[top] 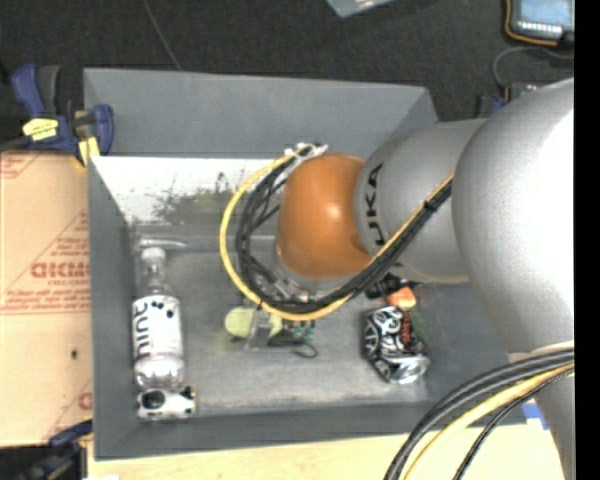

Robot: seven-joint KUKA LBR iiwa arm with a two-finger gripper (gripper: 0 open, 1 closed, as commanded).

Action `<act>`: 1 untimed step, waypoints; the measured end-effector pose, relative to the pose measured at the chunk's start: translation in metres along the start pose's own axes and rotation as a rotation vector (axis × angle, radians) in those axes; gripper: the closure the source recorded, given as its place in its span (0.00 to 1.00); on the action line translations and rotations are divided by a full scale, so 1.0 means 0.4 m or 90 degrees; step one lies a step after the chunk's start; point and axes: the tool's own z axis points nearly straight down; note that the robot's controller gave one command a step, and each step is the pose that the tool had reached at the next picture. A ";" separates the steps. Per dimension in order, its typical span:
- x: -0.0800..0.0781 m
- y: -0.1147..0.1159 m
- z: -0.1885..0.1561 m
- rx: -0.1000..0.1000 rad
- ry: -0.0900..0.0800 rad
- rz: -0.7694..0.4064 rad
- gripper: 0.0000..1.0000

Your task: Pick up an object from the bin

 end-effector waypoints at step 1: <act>-0.005 0.001 -0.033 -0.001 -0.004 0.000 1.00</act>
Offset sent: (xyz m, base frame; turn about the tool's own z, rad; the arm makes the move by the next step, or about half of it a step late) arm 0.0000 0.0001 0.0080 0.0000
